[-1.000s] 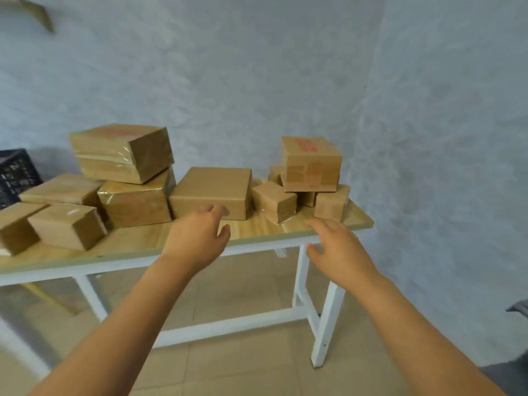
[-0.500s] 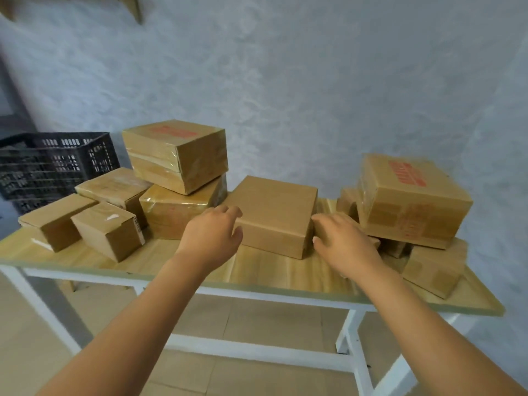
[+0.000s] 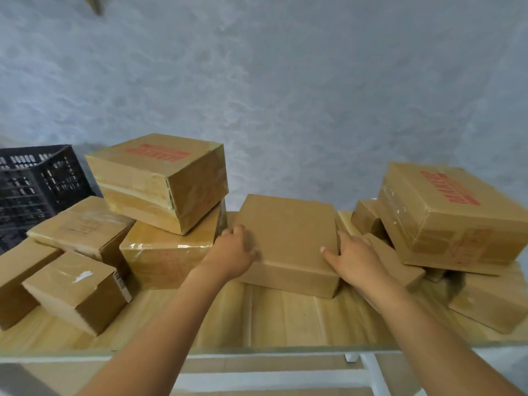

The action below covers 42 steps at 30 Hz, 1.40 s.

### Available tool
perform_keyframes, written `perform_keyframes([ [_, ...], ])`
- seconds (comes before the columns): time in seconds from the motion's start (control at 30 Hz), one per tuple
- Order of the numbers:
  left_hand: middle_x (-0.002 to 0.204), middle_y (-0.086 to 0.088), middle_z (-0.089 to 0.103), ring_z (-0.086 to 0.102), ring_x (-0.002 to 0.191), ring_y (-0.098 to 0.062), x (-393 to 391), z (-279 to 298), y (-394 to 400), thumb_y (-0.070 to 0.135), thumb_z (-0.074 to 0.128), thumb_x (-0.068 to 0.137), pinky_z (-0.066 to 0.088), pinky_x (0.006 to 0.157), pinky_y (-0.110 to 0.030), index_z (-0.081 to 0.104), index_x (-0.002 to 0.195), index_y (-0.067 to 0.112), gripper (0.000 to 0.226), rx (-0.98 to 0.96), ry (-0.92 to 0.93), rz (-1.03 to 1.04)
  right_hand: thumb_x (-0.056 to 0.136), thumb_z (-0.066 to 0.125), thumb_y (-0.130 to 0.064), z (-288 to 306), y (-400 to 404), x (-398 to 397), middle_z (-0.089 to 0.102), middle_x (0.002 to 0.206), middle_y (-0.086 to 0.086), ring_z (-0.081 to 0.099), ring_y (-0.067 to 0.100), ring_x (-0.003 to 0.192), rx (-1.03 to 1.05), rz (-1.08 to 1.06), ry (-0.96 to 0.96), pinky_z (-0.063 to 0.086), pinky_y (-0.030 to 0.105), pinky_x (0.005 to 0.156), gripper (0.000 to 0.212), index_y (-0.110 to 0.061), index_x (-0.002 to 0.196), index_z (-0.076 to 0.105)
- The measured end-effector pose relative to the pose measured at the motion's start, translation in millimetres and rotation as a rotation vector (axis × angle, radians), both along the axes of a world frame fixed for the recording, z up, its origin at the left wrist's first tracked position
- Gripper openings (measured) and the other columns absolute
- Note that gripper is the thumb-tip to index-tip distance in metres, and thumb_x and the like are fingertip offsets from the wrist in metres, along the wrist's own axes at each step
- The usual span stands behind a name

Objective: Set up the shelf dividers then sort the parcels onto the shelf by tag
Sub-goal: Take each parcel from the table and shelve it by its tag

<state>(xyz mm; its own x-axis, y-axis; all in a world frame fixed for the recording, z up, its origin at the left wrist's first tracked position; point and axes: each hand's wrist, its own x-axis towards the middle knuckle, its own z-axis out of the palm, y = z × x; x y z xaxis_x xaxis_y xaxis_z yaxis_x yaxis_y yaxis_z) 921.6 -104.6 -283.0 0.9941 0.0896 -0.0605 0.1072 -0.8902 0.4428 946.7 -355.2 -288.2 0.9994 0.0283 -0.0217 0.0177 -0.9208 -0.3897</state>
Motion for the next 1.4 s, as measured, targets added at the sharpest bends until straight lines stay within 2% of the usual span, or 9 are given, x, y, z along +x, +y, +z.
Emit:
perform_keyframes([
  [0.33, 0.153, -0.024, 0.025, 0.032, 0.138, -0.043, 36.9, 3.7, -13.3, 0.031, 0.048, 0.096, 0.033, 0.109, -0.044, 0.018, 0.149, 0.004, 0.066, -0.256, 0.162, 0.28, 0.092, 0.056, -0.057, -3.6, 18.2, 1.9, 0.047, 0.15, 0.004, 0.025, 0.031, 0.146, 0.065, -0.108, 0.071, 0.03, 0.045, 0.116, 0.08, -0.023, 0.156, 0.024],
  [0.53, 0.15, -0.019, 0.029, 0.033, 0.135, -0.042, 29.2, 17.2, -17.6, 0.029, 0.052, 0.094, 0.035, 0.109, -0.047, 0.035, 0.143, 0.004, 0.058, -0.31, 0.071, 0.402, 0.088, 0.07, -0.04, -2.2, 1.7, -1.5, 0.05, 0.148, 0.0, 0.045, 0.023, 0.136, 0.432, -0.079, 0.004, 0.041, 0.044, 0.112, 0.081, -0.025, 0.156, 0.029],
  [0.63, 0.141, -0.018, 0.04, 0.043, 0.125, -0.041, 27.3, 26.5, -19.3, 0.026, 0.056, 0.091, 0.042, 0.103, -0.047, 0.056, 0.124, 0.005, 0.039, -0.361, -0.041, 0.412, 0.09, 0.072, -0.028, 1.1, -4.5, -2.4, 0.041, 0.154, -0.001, 0.042, 0.019, 0.139, 0.641, -0.135, -0.104, 0.037, 0.038, 0.115, 0.078, -0.022, 0.156, 0.031],
  [0.8, 0.134, 0.0, 0.053, 0.055, 0.121, -0.025, 18.7, 44.6, -16.9, 0.027, 0.069, 0.089, 0.047, 0.102, -0.043, 0.057, 0.136, 0.025, 0.048, -0.756, -0.295, 0.285, 0.092, 0.071, -0.018, 4.3, -19.0, -0.7, 0.05, 0.146, -0.008, 0.05, 0.009, 0.128, 0.917, -0.157, -0.195, 0.041, 0.027, 0.103, 0.069, -0.025, 0.152, 0.038],
  [0.93, 0.115, 0.016, 0.058, 0.066, 0.095, -0.007, 6.3, 61.0, -18.9, 0.029, 0.072, 0.088, 0.055, 0.078, -0.03, 0.054, 0.124, 0.041, 0.042, -1.016, -0.307, 0.186, 0.088, 0.075, -0.015, 0.8, -21.7, -3.6, 0.047, 0.146, -0.008, 0.048, 0.005, 0.125, 1.124, -0.196, -0.223, 0.045, 0.031, 0.104, 0.072, -0.024, 0.151, 0.04],
  [1.03, 0.132, 0.004, 0.055, 0.061, 0.117, -0.017, -2.9, 67.1, -17.5, 0.029, 0.075, 0.087, 0.054, 0.095, -0.042, 0.056, 0.128, 0.043, 0.047, -1.044, -0.352, 0.136, 0.087, 0.075, -0.01, 3.7, -27.0, -1.8, 0.057, 0.135, -0.008, 0.061, 0.0, 0.105, 1.334, -0.209, -0.148, 0.053, 0.019, 0.082, 0.076, -0.019, 0.152, 0.037],
  [1.1, 0.134, 0.005, 0.055, 0.06, 0.119, -0.016, -7.6, 69.6, -16.8, 0.023, 0.076, 0.086, 0.054, 0.088, -0.033, 0.058, 0.128, 0.043, 0.05, -1.078, -0.435, 0.099, 0.087, 0.074, -0.011, 8.7, -31.4, -0.5, 0.067, 0.119, -0.009, 0.068, 0.004, 0.096, 1.433, -0.186, -0.034, 0.056, 0.019, 0.071, 0.067, -0.017, 0.147, 0.045],
  [1.23, 0.12, 0.02, 0.06, 0.068, 0.105, -0.008, -16.8, 77.5, -15.9, 0.012, 0.077, 0.084, 0.053, 0.068, -0.013, 0.063, 0.123, 0.043, 0.052, -1.126, -0.524, 0.011, 0.092, 0.068, -0.02, 16.1, -33.9, 0.9, 0.073, 0.12, 0.0, 0.069, 0.018, 0.109, 1.535, -0.135, 0.146, 0.055, 0.034, 0.083, 0.044, -0.021, 0.135, 0.059],
  [1.4, 0.114, 0.022, 0.07, 0.065, 0.112, -0.003, -24.0, 79.0, -13.1, 0.007, 0.075, 0.085, 0.056, 0.077, -0.017, 0.066, 0.121, 0.041, 0.05, -1.156, -0.559, -0.074, 0.095, 0.062, -0.034, 22.4, -35.6, -4.2, 0.074, 0.119, -0.003, 0.072, 0.016, 0.105, 1.607, -0.115, 0.336, 0.058, 0.035, 0.076, 0.04, -0.027, 0.134, 0.057],
])
